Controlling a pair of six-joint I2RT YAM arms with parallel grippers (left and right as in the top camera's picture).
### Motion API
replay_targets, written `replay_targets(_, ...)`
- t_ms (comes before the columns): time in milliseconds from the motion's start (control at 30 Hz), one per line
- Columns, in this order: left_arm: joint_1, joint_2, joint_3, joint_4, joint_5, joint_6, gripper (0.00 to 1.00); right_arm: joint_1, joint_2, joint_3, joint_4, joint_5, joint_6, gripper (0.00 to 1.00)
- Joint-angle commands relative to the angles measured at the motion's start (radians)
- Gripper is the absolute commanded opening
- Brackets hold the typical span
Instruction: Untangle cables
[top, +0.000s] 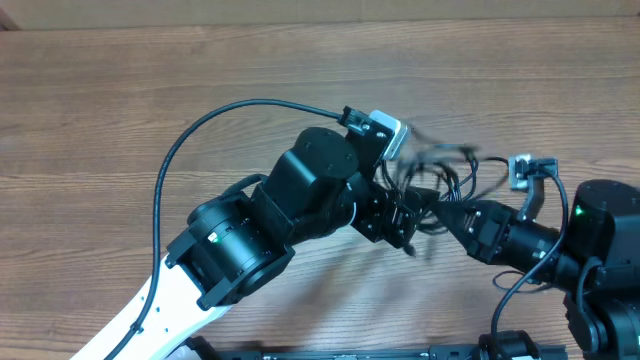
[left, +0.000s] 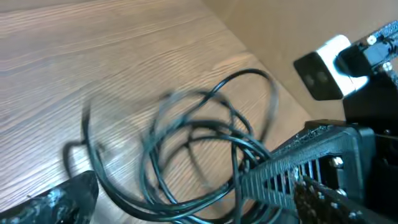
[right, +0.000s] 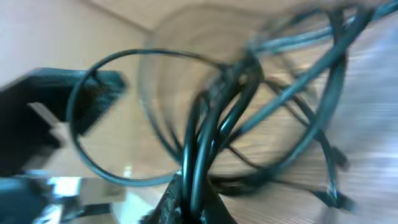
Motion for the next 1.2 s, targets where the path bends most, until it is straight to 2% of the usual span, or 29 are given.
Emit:
replay_targets(0, -0.005, 0.000, 0.023, -0.009, -0.037, 0.049, 1.00, -0.003, -0.003, 0.023, -0.052, 0.089, -0.258, 0.04)
replay_targets(167, -0.005, 0.000, 0.023, -0.024, 0.023, 0.291, 0.99, -0.003, -0.003, 0.023, -0.122, 0.087, -0.530, 0.04)
replay_targets(267, -0.005, 0.000, 0.023, -0.107, 0.043, 0.461, 0.92, -0.003, -0.003, 0.023, -0.119, 0.085, -0.637, 0.04)
replay_targets(467, -0.005, 0.000, 0.023, -0.251, 0.059, 0.630, 0.72, -0.003, -0.003, 0.023, -0.055, 0.080, -0.649, 0.04)
replay_targets(500, -0.005, 0.000, 0.023, -0.268, 0.093, 0.669, 0.72, -0.003, -0.003, 0.023, -0.041, 0.061, -0.649, 0.04)
replay_targets(567, -0.005, 0.000, 0.023, -0.275, 0.147, 0.737, 0.79, -0.003, -0.003, 0.023, -0.002, -0.023, -0.649, 0.04)
replay_targets(767, -0.005, 0.000, 0.023, -0.216, 0.209, 0.793, 0.85, -0.003, -0.003, 0.023, 0.048, -0.238, -0.649, 0.04)
replay_targets(833, -0.005, 0.000, 0.023, -0.189, 0.206, 0.803, 0.91, -0.003, -0.003, 0.023, 0.054, -0.310, -0.648, 0.04)
replay_targets(933, -0.005, 0.000, 0.023, -0.190, 0.172, 0.816, 0.95, -0.003, -0.003, 0.023, 0.061, -0.366, -0.649, 0.04)
replay_targets(1167, -0.005, 0.000, 0.023, -0.193, 0.132, 0.816, 0.94, -0.003, -0.003, 0.023, 0.091, -0.478, -0.648, 0.04)
